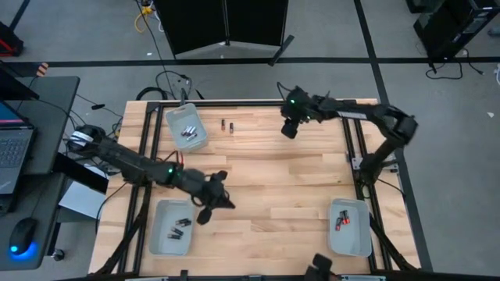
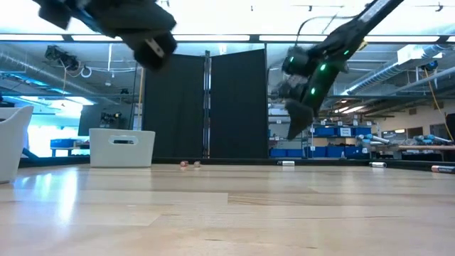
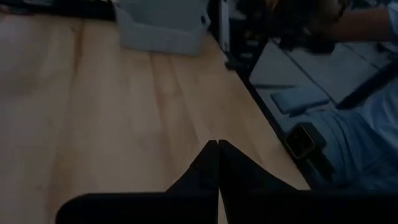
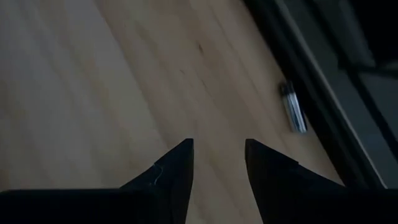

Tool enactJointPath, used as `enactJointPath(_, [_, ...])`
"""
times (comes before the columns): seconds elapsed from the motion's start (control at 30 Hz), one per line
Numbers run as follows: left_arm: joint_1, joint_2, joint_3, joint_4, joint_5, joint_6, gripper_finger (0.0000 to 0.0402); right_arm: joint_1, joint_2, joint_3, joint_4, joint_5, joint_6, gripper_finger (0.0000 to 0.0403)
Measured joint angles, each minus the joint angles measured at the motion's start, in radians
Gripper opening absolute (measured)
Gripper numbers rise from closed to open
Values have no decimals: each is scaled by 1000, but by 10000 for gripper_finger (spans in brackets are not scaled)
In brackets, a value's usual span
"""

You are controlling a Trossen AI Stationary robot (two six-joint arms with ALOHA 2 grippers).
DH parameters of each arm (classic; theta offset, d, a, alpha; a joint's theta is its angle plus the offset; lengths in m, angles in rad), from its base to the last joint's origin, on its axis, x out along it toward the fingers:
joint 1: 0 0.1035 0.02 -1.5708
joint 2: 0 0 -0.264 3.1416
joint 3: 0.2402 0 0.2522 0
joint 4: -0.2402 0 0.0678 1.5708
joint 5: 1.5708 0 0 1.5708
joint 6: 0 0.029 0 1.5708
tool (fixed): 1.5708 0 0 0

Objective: Sort batteries
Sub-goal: Put the silver battery into the top left gray bin

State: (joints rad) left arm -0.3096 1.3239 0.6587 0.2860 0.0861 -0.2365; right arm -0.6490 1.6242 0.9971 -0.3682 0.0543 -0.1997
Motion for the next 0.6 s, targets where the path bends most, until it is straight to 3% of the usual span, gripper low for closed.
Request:
enactJointPath(0.27, [101,0,-25,36,74,48,7,-97,253,230,-169,2,-116,161])
enactJointPath(0.6, [107,0,-25,31,83,76,8,-136,401,392,-261,82,-158,167])
